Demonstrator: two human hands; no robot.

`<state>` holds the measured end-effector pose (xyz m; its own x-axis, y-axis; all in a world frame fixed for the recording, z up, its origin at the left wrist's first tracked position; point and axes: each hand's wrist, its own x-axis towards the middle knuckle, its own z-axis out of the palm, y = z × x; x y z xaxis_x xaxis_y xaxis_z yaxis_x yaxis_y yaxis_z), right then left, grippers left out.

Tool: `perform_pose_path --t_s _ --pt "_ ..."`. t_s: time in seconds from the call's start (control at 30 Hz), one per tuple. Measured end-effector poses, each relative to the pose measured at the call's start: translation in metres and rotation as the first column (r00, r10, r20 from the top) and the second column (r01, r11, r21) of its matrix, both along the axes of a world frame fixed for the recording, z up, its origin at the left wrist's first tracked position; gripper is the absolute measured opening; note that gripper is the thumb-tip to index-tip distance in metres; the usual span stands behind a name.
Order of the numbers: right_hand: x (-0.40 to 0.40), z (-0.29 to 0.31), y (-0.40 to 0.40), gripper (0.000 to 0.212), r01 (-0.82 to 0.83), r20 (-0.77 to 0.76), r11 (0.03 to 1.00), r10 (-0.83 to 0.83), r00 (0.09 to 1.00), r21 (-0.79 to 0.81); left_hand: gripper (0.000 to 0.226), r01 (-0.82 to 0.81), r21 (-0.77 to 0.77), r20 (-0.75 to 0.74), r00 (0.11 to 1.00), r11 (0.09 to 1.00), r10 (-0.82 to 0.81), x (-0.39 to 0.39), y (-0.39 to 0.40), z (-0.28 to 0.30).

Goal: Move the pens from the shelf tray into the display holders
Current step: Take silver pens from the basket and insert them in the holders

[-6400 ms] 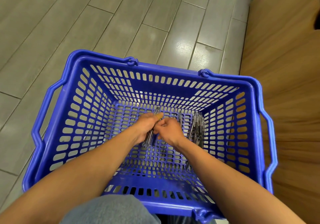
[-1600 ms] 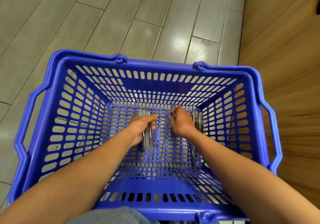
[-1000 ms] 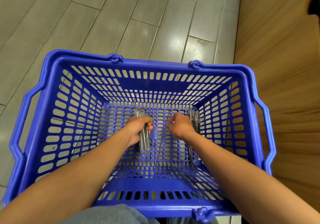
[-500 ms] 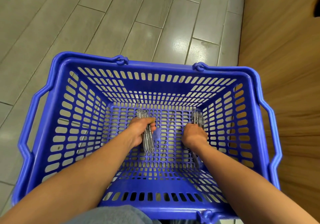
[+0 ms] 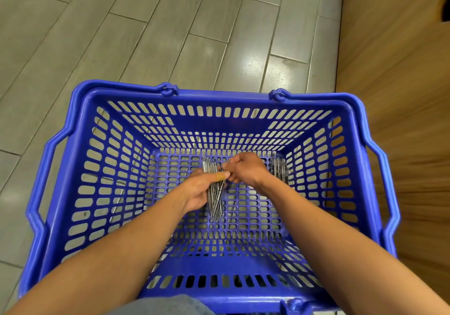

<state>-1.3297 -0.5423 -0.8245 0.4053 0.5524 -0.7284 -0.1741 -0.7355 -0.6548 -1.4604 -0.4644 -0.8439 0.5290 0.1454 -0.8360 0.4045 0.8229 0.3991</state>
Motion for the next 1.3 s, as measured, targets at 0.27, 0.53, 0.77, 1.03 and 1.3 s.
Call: perform_pose_path --t_s 0.27,0.53,0.77,1.03,1.3 --pt "0.003 -0.007 -0.007 0.016 0.049 0.084 0.998 -0.046 0.995 -0.029 0.031 0.062 0.123 -0.131 0.990 0.990 -0.046 0.000 0.002 -0.007" --pt "0.026 -0.039 -0.060 0.027 0.013 0.669 0.862 0.383 0.637 -0.507 0.031 0.055 0.158 -0.183 0.983 0.986 -0.025 0.000 0.005 -0.009" --pt "0.013 -0.052 -0.063 0.032 -0.011 0.617 0.804 0.465 0.635 -0.594 0.021 0.058 0.169 -0.186 0.982 0.984 -0.026 -0.001 0.009 -0.009" --pt "0.008 -0.021 -0.031 0.013 0.032 0.130 0.996 -0.021 0.991 -0.085 0.045 -0.011 0.105 -0.136 0.990 0.994 0.025 0.004 0.006 0.000" --pt "-0.026 -0.003 -0.007 0.016 -0.203 0.029 0.974 0.201 0.979 0.099 0.054 -0.063 0.048 -0.056 0.996 0.997 0.065 0.001 0.008 0.003"
